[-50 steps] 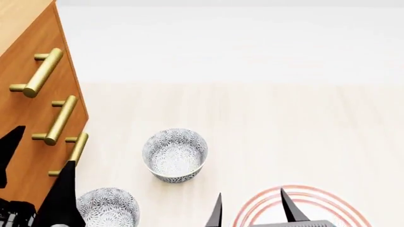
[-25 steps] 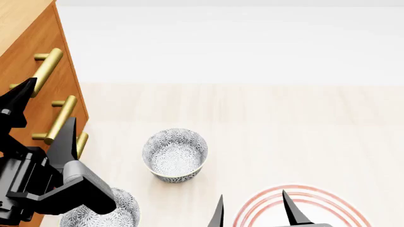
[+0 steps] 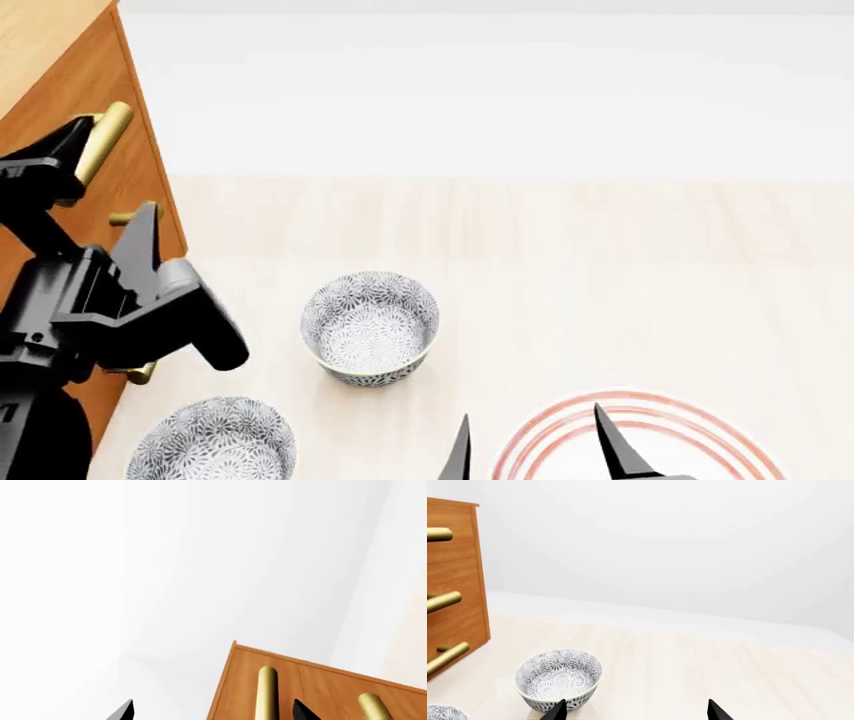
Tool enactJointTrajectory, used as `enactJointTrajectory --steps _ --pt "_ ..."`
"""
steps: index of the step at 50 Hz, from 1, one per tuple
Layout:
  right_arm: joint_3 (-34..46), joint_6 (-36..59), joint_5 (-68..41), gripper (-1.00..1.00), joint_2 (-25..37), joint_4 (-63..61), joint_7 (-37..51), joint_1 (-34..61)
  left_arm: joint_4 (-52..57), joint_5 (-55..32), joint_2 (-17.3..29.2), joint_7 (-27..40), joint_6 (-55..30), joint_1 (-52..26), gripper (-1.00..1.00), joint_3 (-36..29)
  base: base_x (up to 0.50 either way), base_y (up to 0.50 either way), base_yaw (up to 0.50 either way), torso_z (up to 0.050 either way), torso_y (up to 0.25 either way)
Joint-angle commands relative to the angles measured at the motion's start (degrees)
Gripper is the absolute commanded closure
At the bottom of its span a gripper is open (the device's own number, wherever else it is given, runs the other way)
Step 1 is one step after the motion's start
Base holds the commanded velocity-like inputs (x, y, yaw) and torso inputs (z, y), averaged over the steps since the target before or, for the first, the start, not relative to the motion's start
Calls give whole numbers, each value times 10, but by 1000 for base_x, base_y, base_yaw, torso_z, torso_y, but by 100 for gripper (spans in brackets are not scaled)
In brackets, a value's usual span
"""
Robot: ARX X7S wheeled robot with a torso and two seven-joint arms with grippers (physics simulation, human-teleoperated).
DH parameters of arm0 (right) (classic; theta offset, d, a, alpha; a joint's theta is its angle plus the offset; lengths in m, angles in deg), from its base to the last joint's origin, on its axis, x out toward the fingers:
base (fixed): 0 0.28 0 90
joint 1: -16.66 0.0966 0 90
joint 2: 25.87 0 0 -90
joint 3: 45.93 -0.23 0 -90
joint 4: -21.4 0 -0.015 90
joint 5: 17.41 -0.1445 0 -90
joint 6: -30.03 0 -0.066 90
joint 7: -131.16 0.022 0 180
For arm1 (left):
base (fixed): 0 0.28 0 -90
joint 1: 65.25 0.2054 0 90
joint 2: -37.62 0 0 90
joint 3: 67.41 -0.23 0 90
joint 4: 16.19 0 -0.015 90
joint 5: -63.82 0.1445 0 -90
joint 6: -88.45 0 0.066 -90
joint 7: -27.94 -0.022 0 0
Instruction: Open the top drawer of the cabinet.
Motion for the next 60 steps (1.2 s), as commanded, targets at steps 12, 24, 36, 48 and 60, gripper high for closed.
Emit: enactJointTrajectory --steps 12,24,36,48,60 --pt "-6 -14 -12 -100 3 17 1 -1 -166 29 -24 33 36 -60 -100 -45 0 0 0 0 1" --pt "-6 -21 -15 -100 5 24 1 -2 -195 13 -24 37 48 -58 -100 -41 0 0 0 0 0" --pt "0 -17 -14 -100 7 18 7 -2 -211 4 -17 43 47 -52 -100 -31 0 0 0 0 0" --pt "8 -12 -13 -100 8 12 11 0 -234 2 -12 56 48 -49 100 -28 0 0 0 0 0" --pt "3 -17 -18 -100 12 16 13 -1 -203 12 -8 49 32 -48 100 -27 0 0 0 0 0"
